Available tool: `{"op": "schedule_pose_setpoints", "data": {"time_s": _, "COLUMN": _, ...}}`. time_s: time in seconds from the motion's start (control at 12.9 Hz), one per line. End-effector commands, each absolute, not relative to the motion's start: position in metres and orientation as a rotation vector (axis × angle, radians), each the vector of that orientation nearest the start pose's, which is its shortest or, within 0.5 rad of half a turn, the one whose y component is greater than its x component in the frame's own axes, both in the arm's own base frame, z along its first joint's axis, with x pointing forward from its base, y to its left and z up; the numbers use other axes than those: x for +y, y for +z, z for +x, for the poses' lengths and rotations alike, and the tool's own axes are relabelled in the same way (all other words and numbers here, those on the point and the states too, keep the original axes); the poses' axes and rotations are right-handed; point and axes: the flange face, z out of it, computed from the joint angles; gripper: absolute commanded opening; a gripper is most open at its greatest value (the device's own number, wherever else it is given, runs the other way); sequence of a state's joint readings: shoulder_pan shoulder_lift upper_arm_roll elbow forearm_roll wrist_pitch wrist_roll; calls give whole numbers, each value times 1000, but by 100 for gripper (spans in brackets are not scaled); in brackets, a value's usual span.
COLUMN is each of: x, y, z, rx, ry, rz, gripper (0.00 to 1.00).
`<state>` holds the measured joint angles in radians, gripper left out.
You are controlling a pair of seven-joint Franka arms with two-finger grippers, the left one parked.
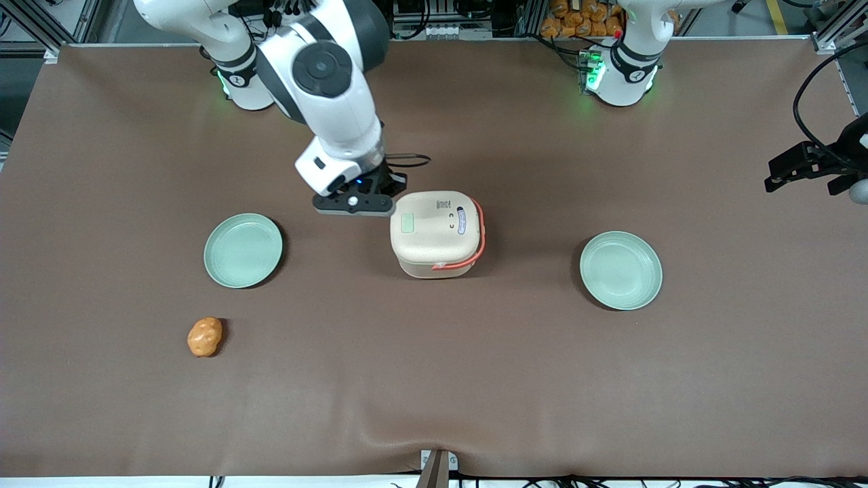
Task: Press rice cooker button with right arm
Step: 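Move the right gripper over the rice cooker's lid button, then press down on the green lid button with the closed right gripper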
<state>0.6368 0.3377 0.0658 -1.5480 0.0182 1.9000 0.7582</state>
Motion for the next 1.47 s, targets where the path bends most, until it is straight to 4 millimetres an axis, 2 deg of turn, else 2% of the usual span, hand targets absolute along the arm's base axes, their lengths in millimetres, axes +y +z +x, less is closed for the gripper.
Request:
{"op": "schedule_pose_setpoints", "data": {"time_s": 0.0, "x": 444, "y": 437, "z": 514, "rx": 123, "ry": -8, "rz": -3097, "gripper": 0}}
{"op": "schedule_pose_setpoints", "data": {"time_s": 0.15, "x": 452, "y": 418, "z": 516, "rx": 111, "ry": -8, "rz": -3097, "gripper": 0}}
{"op": "schedule_pose_setpoints", "data": {"time_s": 0.54, "x": 462, "y": 394, "z": 511, "rx": 68, "ry": -4, "rz": -3138, "gripper": 0}}
{"op": "schedule_pose_setpoints", "data": {"time_s": 1.39, "x": 468, "y": 354, "z": 515, "rx": 100, "ry": 8, "rz": -3143, "gripper": 0}}
